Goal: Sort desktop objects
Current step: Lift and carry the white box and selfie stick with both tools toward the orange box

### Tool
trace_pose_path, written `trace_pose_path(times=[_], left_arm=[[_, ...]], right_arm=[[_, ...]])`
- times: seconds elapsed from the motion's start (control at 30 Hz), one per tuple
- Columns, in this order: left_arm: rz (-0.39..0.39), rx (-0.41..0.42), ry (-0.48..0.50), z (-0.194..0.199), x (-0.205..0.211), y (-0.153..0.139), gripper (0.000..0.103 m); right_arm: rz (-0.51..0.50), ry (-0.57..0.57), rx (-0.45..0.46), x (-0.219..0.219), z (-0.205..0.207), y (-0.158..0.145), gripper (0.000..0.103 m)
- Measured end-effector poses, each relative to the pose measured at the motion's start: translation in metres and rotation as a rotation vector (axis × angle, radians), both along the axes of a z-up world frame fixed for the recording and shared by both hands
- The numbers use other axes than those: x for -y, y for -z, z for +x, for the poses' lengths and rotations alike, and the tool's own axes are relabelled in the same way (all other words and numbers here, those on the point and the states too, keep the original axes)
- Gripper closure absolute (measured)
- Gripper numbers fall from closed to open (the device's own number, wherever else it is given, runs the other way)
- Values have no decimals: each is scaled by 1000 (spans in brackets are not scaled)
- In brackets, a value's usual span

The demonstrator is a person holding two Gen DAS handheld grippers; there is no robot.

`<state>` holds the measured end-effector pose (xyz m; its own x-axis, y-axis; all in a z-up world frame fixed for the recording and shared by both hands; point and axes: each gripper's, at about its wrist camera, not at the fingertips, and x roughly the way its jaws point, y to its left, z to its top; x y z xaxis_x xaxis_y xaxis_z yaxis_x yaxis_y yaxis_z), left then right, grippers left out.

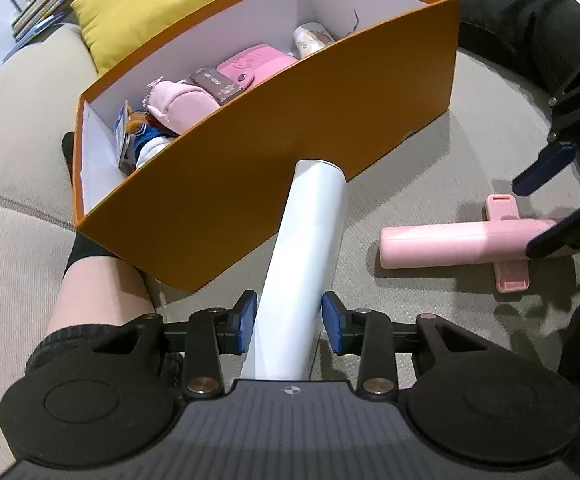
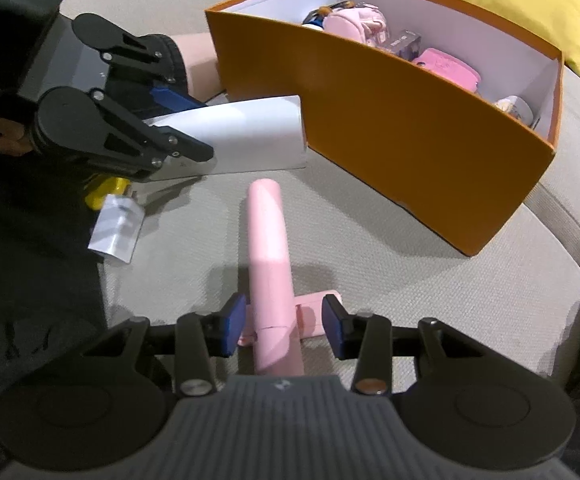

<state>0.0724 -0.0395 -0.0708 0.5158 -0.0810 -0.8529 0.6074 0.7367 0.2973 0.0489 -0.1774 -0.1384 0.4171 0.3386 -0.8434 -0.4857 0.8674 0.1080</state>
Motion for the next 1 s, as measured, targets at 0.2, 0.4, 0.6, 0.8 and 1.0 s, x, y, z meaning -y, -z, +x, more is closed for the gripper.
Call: trace_pose_path(times=[0.2,0.4,0.6,0.8,1.0], left_arm=[[-39,-10,-42,-3,-1,-4,66],[-106,-24,-88,-10,-7,-9,72],[-116,-9,-102,-18,-9,-16,72],[-146,18,-84,-31,-11,-38,72],[-180,32,-45,-41,-8,-62,73]], right_arm=[[-49,-43,-10,-11,1,7,59],[-99,-70,-14,-22,7,21,62],[-154,-111,22,-29,4,19,75],[-151,-131,64,-18,-5,-1,75],[-146,-146,144,-5,-14,-41,75]])
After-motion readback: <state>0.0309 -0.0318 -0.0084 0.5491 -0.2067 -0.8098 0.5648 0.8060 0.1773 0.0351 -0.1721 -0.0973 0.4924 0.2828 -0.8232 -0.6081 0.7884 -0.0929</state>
